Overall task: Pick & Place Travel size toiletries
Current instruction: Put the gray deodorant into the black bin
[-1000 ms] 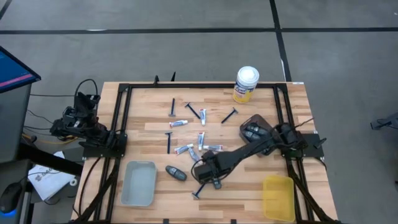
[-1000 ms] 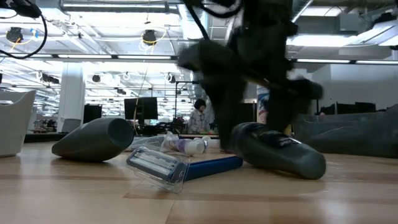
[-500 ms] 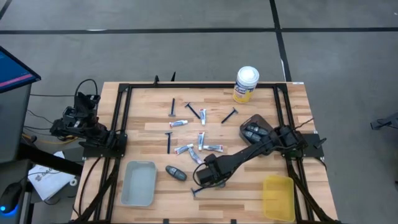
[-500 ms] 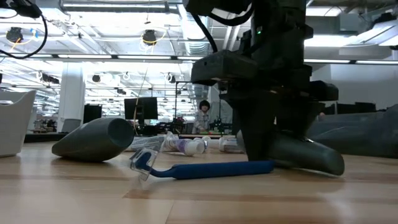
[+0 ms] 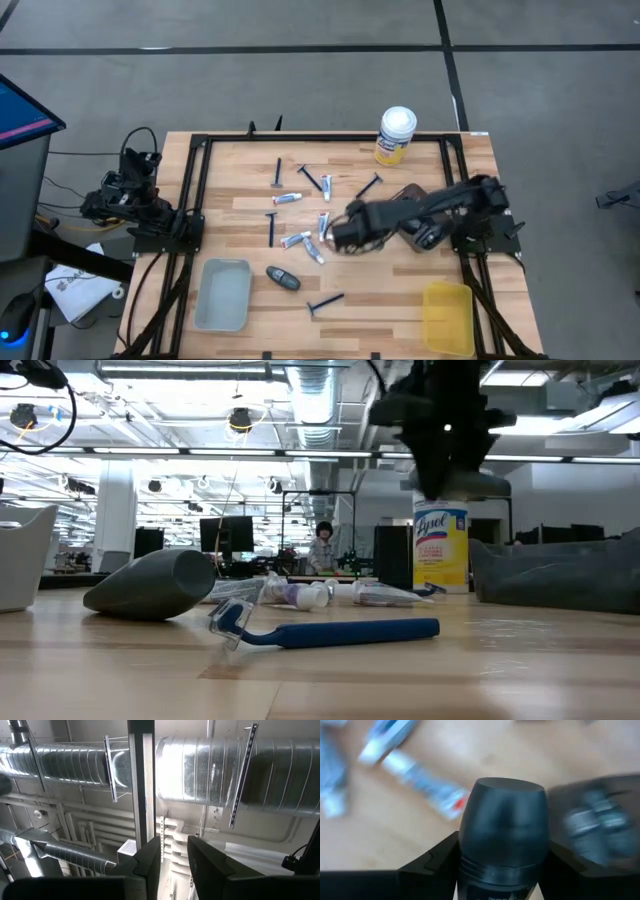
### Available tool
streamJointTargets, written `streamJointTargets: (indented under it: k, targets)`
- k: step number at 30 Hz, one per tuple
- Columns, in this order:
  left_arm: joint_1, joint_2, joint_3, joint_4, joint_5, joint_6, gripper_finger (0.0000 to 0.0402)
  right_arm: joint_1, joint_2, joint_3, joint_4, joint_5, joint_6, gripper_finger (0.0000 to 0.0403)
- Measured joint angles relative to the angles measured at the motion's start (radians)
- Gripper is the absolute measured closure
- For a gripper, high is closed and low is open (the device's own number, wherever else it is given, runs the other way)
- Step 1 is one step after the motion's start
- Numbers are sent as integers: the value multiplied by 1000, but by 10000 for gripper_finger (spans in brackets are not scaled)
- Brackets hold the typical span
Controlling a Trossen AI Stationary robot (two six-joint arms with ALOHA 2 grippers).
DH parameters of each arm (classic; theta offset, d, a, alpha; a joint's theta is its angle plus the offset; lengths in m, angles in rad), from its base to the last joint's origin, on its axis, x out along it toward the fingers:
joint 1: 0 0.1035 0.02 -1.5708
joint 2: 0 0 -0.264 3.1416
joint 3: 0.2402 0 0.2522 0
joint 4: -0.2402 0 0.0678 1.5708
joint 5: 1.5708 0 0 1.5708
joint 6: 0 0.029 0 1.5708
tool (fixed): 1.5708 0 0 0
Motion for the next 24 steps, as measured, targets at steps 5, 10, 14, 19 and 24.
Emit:
streamJointTargets:
  k: [5, 10, 14, 19, 24]
  targets:
    - [0, 0, 0, 1, 0, 0, 309, -71, -154, -97, -57, 57, -39, 205]
    - [0, 0, 0, 0, 0, -1, 309, -101, -334, -301, -38, 34, -28, 205]
    - [0, 0, 0, 1, 0, -1, 309, -126, -444, -449, -38, -6, -26, 205]
    - [0, 0, 0, 0, 0, -2, 309, -166, -521, -561, -40, -26, -109, 205]
    - [0, 0, 0, 1, 0, -2, 309, -180, -557, -632, -18, -26, -219, 205]
